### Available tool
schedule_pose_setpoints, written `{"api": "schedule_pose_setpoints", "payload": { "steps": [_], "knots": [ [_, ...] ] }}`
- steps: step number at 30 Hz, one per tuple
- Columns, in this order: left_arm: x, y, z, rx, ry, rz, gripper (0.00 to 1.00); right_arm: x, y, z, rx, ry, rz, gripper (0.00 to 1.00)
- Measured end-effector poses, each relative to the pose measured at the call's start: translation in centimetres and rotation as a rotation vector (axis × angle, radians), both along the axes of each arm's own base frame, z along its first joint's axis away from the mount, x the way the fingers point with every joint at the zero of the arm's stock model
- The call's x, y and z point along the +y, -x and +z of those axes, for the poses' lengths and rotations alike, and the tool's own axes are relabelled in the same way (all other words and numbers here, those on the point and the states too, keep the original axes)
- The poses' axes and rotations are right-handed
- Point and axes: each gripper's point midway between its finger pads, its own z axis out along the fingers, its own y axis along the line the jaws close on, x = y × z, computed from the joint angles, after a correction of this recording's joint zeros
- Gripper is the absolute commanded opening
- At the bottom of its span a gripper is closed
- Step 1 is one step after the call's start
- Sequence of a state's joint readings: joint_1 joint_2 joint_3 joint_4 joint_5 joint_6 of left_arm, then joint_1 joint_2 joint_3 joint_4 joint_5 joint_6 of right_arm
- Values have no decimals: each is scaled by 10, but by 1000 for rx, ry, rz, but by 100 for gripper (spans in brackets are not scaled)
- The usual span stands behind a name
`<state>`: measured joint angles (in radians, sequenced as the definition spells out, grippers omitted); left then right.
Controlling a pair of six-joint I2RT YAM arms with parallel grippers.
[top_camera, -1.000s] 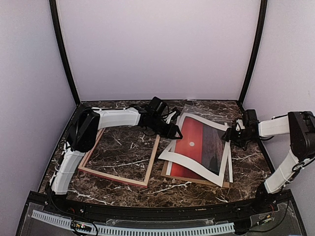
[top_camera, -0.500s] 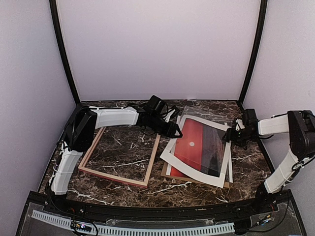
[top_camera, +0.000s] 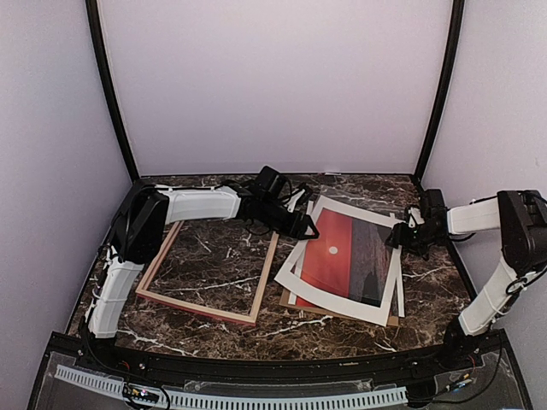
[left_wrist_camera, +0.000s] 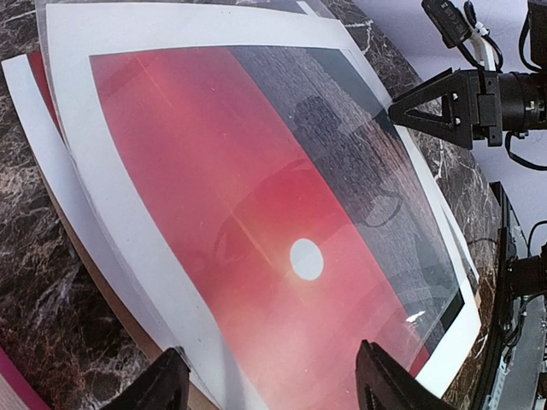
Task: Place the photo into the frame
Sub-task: Pick up the glass panel from the mat board.
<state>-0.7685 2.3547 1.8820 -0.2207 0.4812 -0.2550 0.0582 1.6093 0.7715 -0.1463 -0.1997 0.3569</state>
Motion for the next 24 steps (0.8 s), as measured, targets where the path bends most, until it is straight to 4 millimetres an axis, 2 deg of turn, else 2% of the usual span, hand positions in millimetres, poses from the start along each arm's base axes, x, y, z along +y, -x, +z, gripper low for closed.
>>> {"api": "schedule_pose_setpoints", "payload": {
  "steps": [4,9,14,21,24],
  "knots": [
    [-2,1,2,-1,11,-8,71,2,0,0,-2,-4,12,63],
    [-2,0,2,-10,11,-13,58,5,1,1,-1,-20,21,59],
    [0,-3,1,-24,-2,-1,50,7,1,2,5,-31,27,56],
    [4,-9,-3,-50,-35,26,35,8,-4,17,-22,-36,29,53],
    [6,-11,-5,-60,-48,33,26,8,-7,21,-30,-35,31,53]
  ]
}}
